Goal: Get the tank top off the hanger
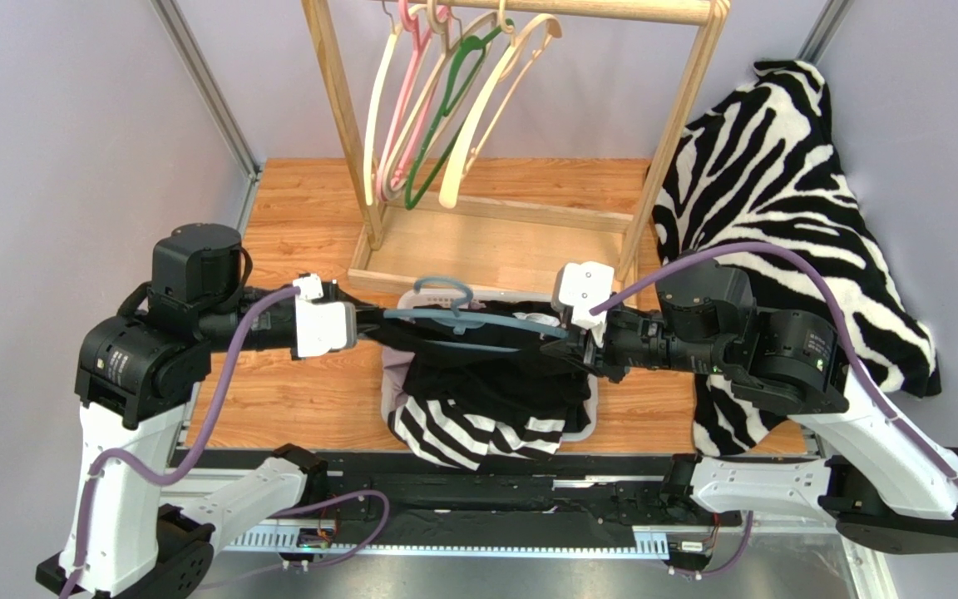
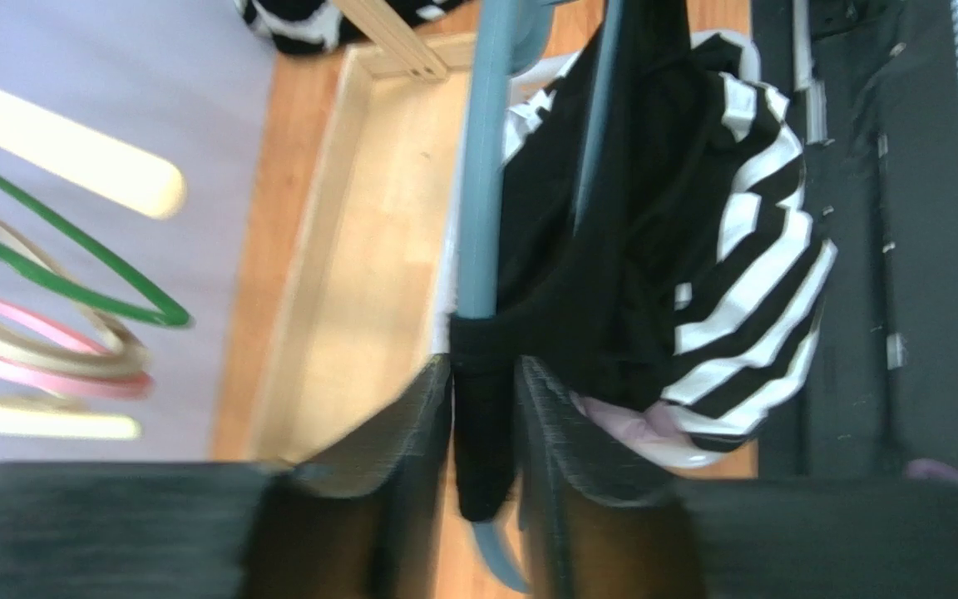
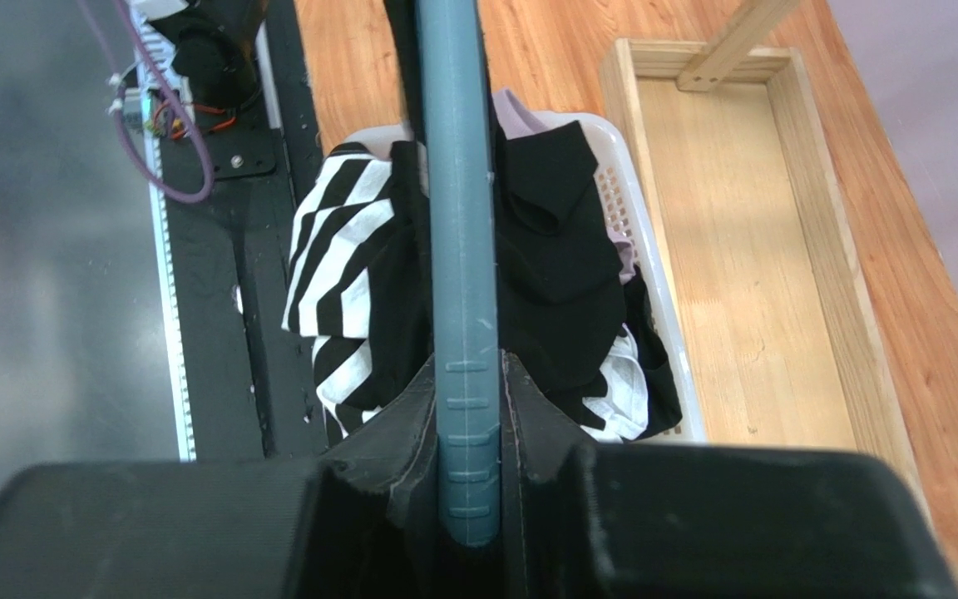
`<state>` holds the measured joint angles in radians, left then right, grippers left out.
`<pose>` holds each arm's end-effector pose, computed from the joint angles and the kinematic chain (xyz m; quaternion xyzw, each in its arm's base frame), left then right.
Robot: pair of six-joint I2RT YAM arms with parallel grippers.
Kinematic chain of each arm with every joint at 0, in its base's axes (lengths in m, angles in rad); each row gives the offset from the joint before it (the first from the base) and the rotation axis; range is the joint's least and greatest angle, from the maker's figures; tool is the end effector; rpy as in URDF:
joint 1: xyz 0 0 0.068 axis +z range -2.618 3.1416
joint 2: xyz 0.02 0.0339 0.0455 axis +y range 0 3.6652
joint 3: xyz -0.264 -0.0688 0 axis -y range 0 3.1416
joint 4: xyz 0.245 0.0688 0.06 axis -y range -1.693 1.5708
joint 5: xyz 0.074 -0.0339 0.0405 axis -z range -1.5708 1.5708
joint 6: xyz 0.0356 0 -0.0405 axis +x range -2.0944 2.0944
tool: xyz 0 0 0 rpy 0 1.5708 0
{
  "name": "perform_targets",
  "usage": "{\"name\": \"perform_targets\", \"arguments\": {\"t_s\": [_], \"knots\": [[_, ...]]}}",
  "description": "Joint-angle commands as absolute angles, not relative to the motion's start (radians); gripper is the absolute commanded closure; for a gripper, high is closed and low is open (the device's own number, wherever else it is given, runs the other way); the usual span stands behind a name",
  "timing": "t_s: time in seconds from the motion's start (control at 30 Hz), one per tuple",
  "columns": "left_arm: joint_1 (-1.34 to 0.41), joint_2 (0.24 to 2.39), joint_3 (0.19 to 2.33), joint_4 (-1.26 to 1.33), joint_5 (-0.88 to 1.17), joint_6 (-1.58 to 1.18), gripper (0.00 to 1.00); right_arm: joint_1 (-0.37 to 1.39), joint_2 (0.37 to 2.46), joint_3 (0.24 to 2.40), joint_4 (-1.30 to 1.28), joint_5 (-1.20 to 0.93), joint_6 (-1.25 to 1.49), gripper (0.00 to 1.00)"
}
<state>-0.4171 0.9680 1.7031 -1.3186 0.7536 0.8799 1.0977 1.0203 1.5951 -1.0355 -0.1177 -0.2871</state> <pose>0.0772 -0.0609 0.4847 0.6335 0.5473 -0.2143 0.5032 0.0659 0.1380 0.4734 -0.5655 0.6332 0.2534 0.4637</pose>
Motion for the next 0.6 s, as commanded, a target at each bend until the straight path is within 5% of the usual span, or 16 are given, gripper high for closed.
{"name": "perform_targets", "arguments": {"t_s": [0.0, 0.27, 0.33, 0.37, 0.57], "knots": [[-0.417, 0.989, 1.750, -1.384, 0.838, 0.982, 1.00, 1.104, 1.020, 1.644, -1.011, -0.107, -0.316, 1.00], [-0.417, 0.994, 1.763, -1.382, 0.848, 0.968, 1.00, 1.106, 1.037, 1.634, -0.994, -0.098, -0.333, 1.00], [-0.419, 0.994, 1.759, -1.378, 0.850, 0.960, 1.00, 1.106, 1.042, 1.625, -0.980, -0.083, -0.337, 0.88], [-0.416, 0.994, 1.758, -1.373, 0.848, 0.956, 1.00, 1.106, 1.046, 1.621, -0.976, -0.078, -0.341, 0.72], [-0.417, 1.003, 1.775, -1.310, 0.858, 0.873, 1.00, 1.108, 1.109, 1.676, -0.937, -0.139, -0.339, 0.53]]}}
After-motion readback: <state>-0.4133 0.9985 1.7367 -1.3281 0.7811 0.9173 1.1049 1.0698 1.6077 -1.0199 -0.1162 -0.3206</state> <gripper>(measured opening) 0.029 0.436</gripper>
